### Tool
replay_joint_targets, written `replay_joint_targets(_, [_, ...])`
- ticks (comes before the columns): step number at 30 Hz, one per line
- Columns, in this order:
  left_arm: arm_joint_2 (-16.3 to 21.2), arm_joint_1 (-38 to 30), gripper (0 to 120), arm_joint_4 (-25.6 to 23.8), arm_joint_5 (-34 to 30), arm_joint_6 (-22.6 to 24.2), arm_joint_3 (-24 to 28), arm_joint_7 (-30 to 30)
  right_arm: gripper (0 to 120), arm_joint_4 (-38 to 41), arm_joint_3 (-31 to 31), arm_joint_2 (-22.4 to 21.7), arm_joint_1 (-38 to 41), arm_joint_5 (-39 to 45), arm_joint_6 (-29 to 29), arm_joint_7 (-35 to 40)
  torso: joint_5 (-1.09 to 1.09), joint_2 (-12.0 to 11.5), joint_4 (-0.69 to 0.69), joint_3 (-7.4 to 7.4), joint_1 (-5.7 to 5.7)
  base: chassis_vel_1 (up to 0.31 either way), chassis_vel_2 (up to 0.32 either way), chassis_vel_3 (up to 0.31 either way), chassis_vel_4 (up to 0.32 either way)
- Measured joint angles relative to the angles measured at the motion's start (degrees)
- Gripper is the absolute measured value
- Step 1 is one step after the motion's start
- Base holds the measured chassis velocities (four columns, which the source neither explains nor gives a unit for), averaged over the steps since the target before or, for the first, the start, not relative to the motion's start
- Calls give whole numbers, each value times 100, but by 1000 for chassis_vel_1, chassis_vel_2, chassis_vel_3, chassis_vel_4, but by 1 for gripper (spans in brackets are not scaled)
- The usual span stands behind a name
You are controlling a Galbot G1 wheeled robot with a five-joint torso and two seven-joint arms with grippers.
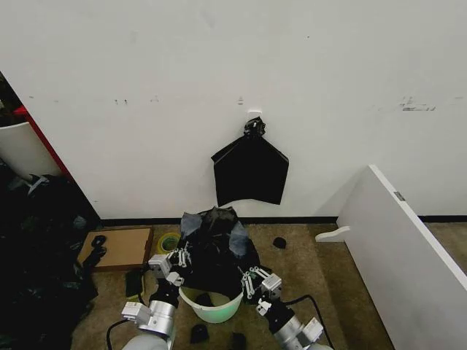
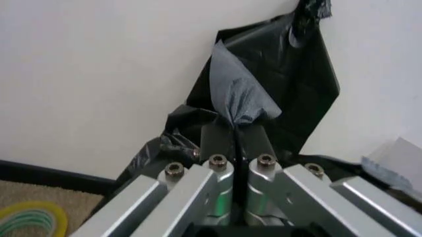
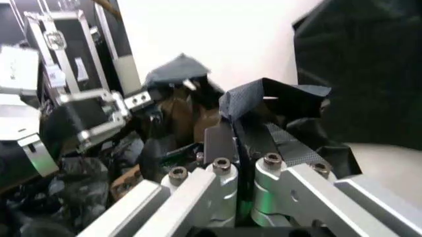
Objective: Place the garbage bag over the trash bin.
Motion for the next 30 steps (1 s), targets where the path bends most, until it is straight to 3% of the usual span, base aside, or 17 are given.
replay_joint_targets(7, [-42,75,0,129,-215,-91,9,401,0,-263,-134,-37,80,101,-67,79,0,0,0,0,0,0,0,0,0])
replay_joint_targets(11, [-126,87,0,157,-649,-101,13,1118,0,-365,-90,-21,152,147,-41,45,0,0,0,0,0,0,0,0,0])
replay_joint_targets(13, [-137,63,0,208,-985,-144,-19,1890,0,-425,-22,-2,187,200,87,-80,0,0,0,0,0,0,0,0,0])
replay_joint_targets(14, [-137,63,0,208,-985,-144,-19,1890,0,-425,-22,-2,187,200,87,-80,0,0,0,0,0,0,0,0,0])
replay_joint_targets(17, [-126,14,0,325,-1315,-206,-54,2757,0,-497,74,11,201,345,286,-377,1,0,0,0,0,0,0,0,0])
replay_joint_targets(20, [-116,-127,0,589,-1658,-233,-76,3478,0,-567,180,16,203,496,451,-650,0,0,0,0,0,0,0,0,0])
replay_joint_targets(21, [-116,-127,0,589,-1658,-233,-76,3478,0,-567,180,16,203,496,451,-650,0,0,0,0,0,0,0,0,0])
replay_joint_targets(25, [-161,-411,0,1194,-2116,-84,-116,4396,0,-645,312,39,205,499,520,-733,0,0,-1,0,0,0,0,0,0])
replay_joint_targets(30, [-301,-627,0,1732,-2357,122,-130,4755,0,-811,442,64,231,181,545,-614,0,0,0,0,0,0,0,0,0])
